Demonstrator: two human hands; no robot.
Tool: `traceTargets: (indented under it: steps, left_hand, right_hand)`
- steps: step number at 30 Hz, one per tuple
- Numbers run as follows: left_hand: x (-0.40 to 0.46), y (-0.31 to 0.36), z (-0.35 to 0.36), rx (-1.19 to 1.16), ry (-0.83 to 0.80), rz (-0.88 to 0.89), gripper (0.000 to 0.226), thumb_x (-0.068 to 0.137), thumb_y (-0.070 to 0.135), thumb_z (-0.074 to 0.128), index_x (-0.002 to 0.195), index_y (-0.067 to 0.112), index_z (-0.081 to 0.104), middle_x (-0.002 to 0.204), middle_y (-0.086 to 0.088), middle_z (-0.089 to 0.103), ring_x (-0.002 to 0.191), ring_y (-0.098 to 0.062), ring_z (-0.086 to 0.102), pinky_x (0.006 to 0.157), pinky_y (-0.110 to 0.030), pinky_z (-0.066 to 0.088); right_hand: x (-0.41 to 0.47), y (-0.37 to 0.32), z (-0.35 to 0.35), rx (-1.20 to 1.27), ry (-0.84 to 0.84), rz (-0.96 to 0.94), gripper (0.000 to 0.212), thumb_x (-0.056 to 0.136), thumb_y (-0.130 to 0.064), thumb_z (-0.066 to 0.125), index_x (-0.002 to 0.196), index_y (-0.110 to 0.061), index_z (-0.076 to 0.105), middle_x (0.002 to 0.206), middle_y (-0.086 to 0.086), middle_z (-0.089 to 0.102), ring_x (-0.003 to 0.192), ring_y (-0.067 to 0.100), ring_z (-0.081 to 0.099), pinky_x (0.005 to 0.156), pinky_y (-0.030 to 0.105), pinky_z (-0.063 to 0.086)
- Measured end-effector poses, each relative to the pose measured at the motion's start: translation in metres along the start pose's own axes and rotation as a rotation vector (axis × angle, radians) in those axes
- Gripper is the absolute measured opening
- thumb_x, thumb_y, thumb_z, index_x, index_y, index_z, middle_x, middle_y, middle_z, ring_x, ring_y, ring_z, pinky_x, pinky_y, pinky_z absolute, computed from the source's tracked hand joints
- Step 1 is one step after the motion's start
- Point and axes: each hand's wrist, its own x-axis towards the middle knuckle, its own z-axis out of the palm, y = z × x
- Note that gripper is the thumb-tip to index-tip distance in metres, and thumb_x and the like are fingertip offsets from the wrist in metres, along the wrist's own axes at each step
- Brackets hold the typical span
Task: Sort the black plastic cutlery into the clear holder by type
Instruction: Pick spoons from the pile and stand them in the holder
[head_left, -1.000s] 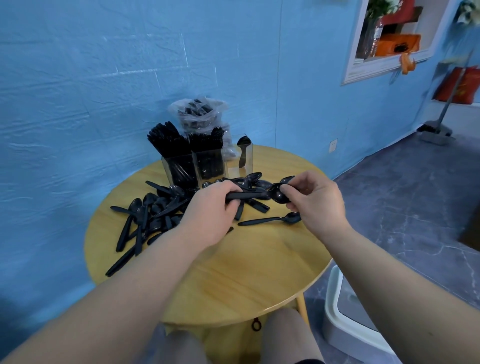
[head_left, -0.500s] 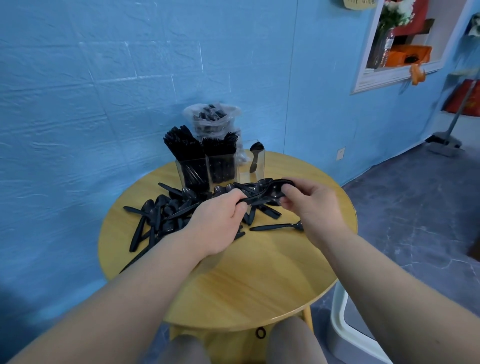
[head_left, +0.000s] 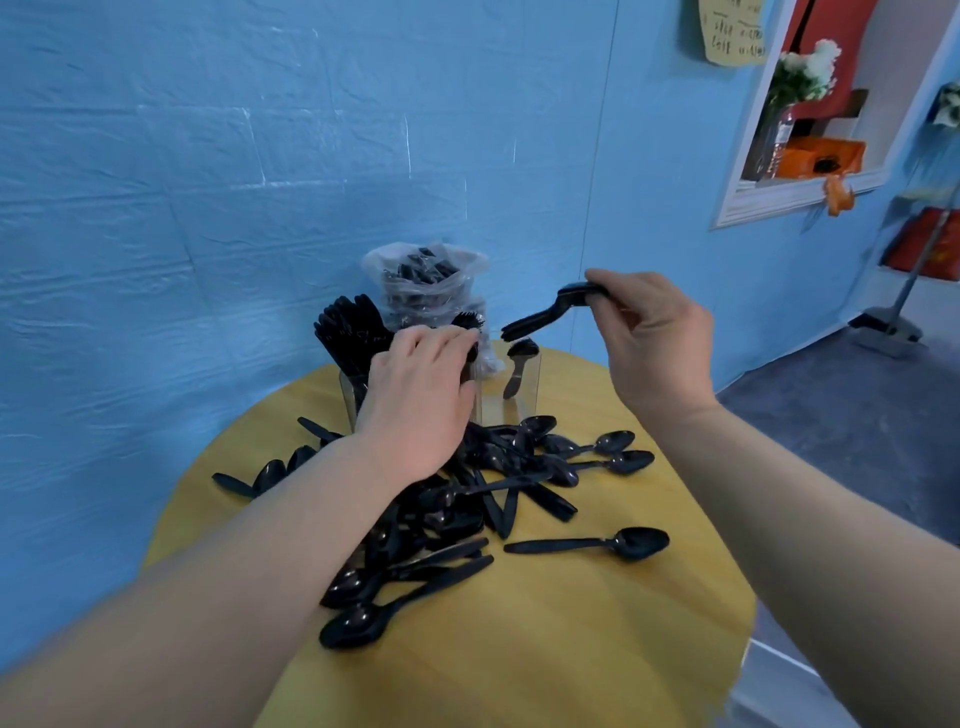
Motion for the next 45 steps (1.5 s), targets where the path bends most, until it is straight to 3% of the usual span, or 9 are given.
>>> traceTargets:
  steps: [2,6,12,16,20,29,35,40,45]
  left_hand:
    - [0.010,-0.007,0.005,0.056,-0.008,0.003,0.055,0.098,0.036,0.040,0.149,0.025,0.024,0.151,0.010,0.030,0.136,-0.017,0.020,0.107,-0.039,0.027]
    - [0.021,-0.016,0.017,0.106,-0.024,0.021,0.056,0.097,0.037,0.040,0.150,0.025,0.023,0.151,0.011,0.029,0.137,-0.017,0.017,0.107,-0.040,0.023]
    - [0.023,-0.025,0.032,0.123,0.000,0.052,0.056,0.095,0.036,0.046,0.147,0.024,0.032,0.148,0.009,0.037,0.135,-0.019,0.023,0.102,-0.041,0.025]
    - [0.021,-0.028,0.039,0.109,0.048,0.075,0.056,0.089,0.033,0.052,0.143,0.021,0.041,0.143,0.005,0.046,0.131,-0.022,0.033,0.097,-0.043,0.031]
    - [0.014,-0.028,0.039,0.059,0.090,0.077,0.057,0.086,0.029,0.057,0.141,0.019,0.044,0.144,0.002,0.045,0.130,-0.024,0.034,0.097,-0.045,0.035]
    - [-0.056,-0.013,0.032,-0.039,-0.039,0.064,0.037,0.091,0.029,0.054,0.128,0.024,0.059,0.138,0.005,0.050,0.127,-0.020,0.036,0.102,-0.045,0.035]
    - [-0.112,-0.001,0.033,0.022,-0.146,0.012,0.033,0.089,0.036,0.054,0.118,0.028,0.066,0.125,0.010,0.060,0.121,-0.020,0.046,0.097,-0.044,0.040]
    - [-0.142,0.004,0.029,0.067,-0.182,-0.013,0.034,0.085,0.044,0.055,0.114,0.030,0.068,0.118,0.013,0.064,0.115,-0.019,0.051,0.090,-0.043,0.042]
    - [-0.142,0.014,0.026,0.007,-0.236,0.006,0.034,0.094,0.041,0.049,0.127,0.037,0.057,0.128,0.021,0.056,0.122,-0.013,0.041,0.097,-0.037,0.028]
  right_hand:
    - [0.014,0.011,0.017,-0.063,-0.028,-0.124,0.020,0.089,-0.011,0.061,0.104,-0.009,0.073,0.086,0.001,0.064,0.072,0.005,0.054,0.070,0.006,0.040]
    - [0.016,0.031,0.055,-0.177,-0.125,-0.272,0.020,0.084,-0.013,0.061,0.098,-0.008,0.074,0.083,0.010,0.069,0.069,0.028,0.064,0.061,0.034,0.054]
    - [0.006,0.046,0.089,-0.348,-0.325,-0.393,0.019,0.080,-0.021,0.061,0.091,-0.014,0.074,0.071,0.004,0.069,0.072,0.034,0.056,0.062,0.035,0.051]
    - [0.000,0.047,0.095,-0.406,-0.480,-0.318,0.033,0.082,-0.028,0.050,0.106,-0.017,0.070,0.085,0.003,0.070,0.087,0.035,0.051,0.070,0.049,0.049]
    - [-0.008,0.041,0.080,-0.355,-0.445,-0.233,0.039,0.083,-0.026,0.052,0.119,-0.019,0.064,0.096,0.001,0.069,0.095,0.031,0.048,0.079,0.041,0.046]
    - [-0.090,0.038,0.008,-0.343,-0.519,0.073,0.023,0.090,-0.019,0.055,0.109,-0.018,0.067,0.104,-0.002,0.066,0.104,0.018,0.049,0.081,0.024,0.035]
    - [-0.125,0.035,-0.030,-0.546,-0.652,0.231,0.034,0.095,-0.039,0.045,0.120,-0.022,0.061,0.123,-0.004,0.058,0.119,0.018,0.040,0.094,0.029,0.036]
    - [-0.137,0.024,-0.044,-0.482,-0.743,0.290,0.036,0.096,-0.038,0.043,0.123,-0.021,0.059,0.125,-0.003,0.054,0.119,0.016,0.039,0.093,0.028,0.036]
    - [-0.147,0.009,-0.037,-0.455,-0.758,0.272,0.033,0.097,-0.039,0.043,0.113,-0.019,0.064,0.111,-0.001,0.058,0.106,0.016,0.044,0.083,0.026,0.037]
